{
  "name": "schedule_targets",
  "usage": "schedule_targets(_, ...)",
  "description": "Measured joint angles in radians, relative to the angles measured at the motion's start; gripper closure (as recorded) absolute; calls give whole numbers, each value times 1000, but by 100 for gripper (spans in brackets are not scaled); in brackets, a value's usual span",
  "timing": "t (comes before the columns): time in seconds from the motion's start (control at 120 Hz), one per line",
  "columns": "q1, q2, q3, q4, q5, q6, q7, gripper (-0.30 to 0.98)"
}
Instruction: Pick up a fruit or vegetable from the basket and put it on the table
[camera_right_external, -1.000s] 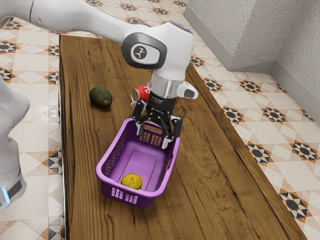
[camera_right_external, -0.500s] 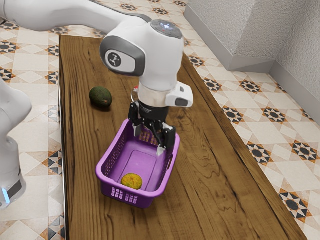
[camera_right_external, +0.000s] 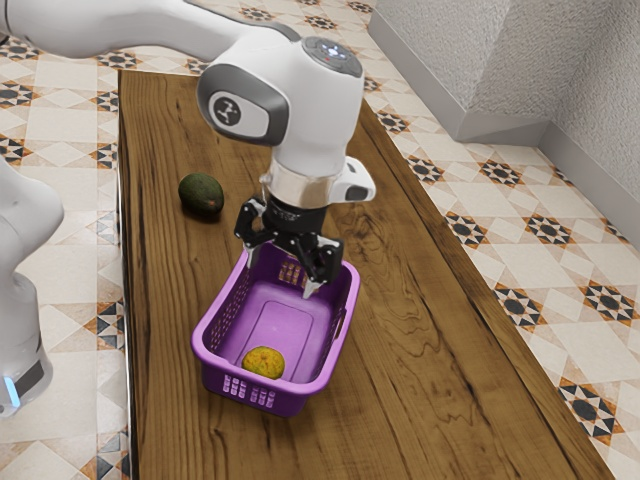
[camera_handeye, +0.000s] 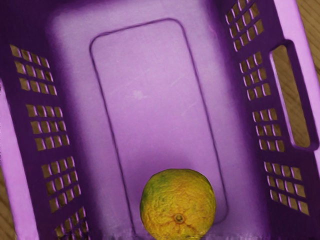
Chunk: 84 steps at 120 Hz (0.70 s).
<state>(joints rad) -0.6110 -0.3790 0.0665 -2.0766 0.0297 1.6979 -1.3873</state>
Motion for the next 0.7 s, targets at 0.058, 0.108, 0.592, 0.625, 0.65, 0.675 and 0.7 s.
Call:
schedule_targets(0.058,-6,1,0,-1,-8,-2,-37,0)
schedule_targets(0.108,-8,3,0,-2,-12,-3,-66,0)
schedule_targets(0.592,-37,19,-31,-74,-28,88,-244,0)
schedule_targets(0.625,-35,18,-30,-74,-29,92,-251,0)
schedule_targets(0.65,-35,18,-30,-74,-30,94,-257,0)
schedule_targets(0.675,-34,18,-29,-75,-30,96,-262,0)
schedule_targets(0.7,-34,18,-29,-78,-31,99,-267,0)
